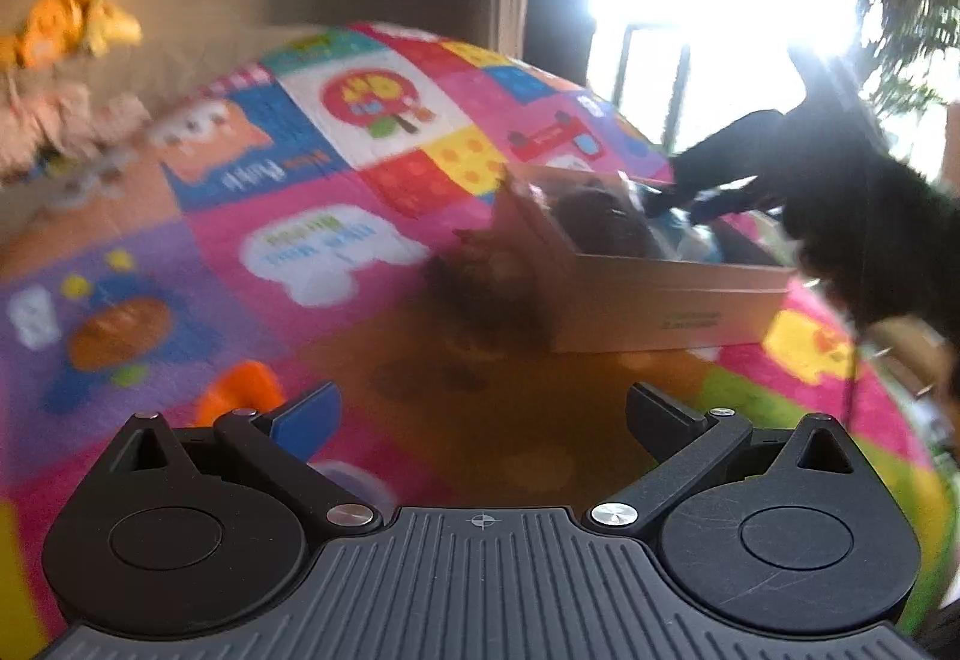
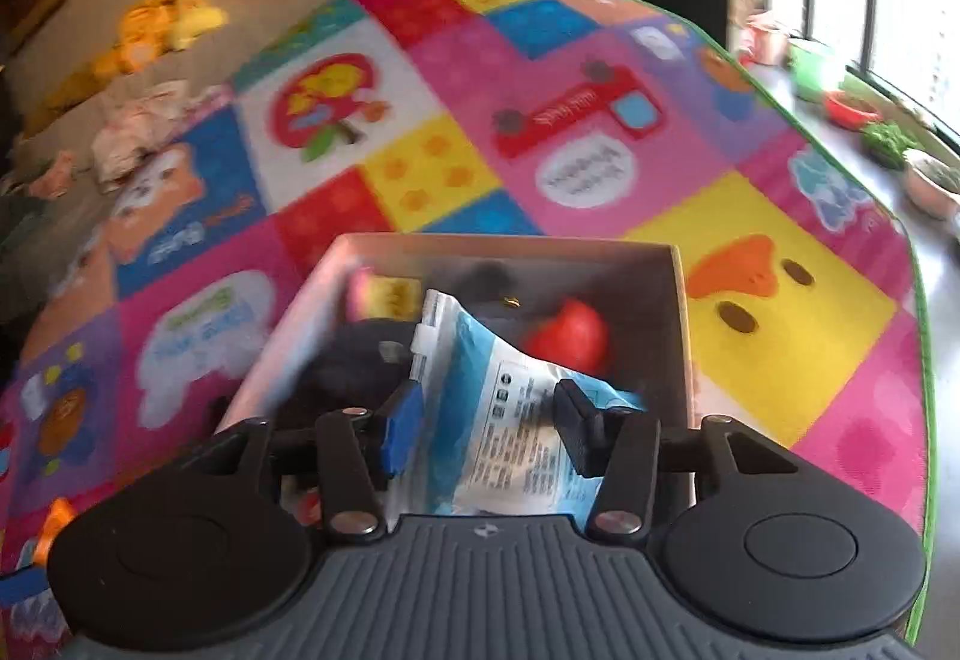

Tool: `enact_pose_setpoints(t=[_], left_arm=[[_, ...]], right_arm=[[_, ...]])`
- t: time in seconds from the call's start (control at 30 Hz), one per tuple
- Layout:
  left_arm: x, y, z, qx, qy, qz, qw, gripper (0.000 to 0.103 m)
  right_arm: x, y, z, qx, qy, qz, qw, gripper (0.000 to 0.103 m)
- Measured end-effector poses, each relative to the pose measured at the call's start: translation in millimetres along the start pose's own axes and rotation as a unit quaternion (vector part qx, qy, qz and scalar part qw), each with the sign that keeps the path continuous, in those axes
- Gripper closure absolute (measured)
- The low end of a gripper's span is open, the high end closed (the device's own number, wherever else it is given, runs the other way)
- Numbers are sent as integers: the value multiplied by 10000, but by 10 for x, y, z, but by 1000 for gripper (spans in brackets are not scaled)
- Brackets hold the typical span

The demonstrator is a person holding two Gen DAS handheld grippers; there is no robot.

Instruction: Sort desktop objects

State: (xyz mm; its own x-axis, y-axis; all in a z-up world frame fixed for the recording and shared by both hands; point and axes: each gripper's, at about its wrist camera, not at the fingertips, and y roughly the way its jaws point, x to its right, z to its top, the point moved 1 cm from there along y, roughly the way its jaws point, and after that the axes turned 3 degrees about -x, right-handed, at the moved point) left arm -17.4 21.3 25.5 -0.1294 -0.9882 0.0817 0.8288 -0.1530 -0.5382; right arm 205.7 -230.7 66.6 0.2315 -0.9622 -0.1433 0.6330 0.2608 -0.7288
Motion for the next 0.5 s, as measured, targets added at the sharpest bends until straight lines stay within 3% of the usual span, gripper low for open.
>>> enact_pose_setpoints(t=[0.1, 0.17, 0.27, 0.37, 0.5], left_arm=[[-137, -44, -62, 49, 53, 420, 9991, 0], [-271, -34, -110, -23, -125, 650, 9978, 0], [-435, 38, -170, -288, -453, 1016, 9934, 0], [-560, 142, -172, -746, -847, 1140, 9870, 0], [-492, 244, -172, -981, -537, 1327, 9848, 0]], right_arm=[[-61, -63, -53, -395, -138, 188, 9989, 54], [-92, -148, -120, -473, -249, 90, 9985, 54], [-256, -365, -185, -60, -593, -86, 9982, 54], [-599, -537, -163, 382, -1155, 128, 9925, 54], [-1265, -547, -280, 712, -2185, 448, 9722, 62]])
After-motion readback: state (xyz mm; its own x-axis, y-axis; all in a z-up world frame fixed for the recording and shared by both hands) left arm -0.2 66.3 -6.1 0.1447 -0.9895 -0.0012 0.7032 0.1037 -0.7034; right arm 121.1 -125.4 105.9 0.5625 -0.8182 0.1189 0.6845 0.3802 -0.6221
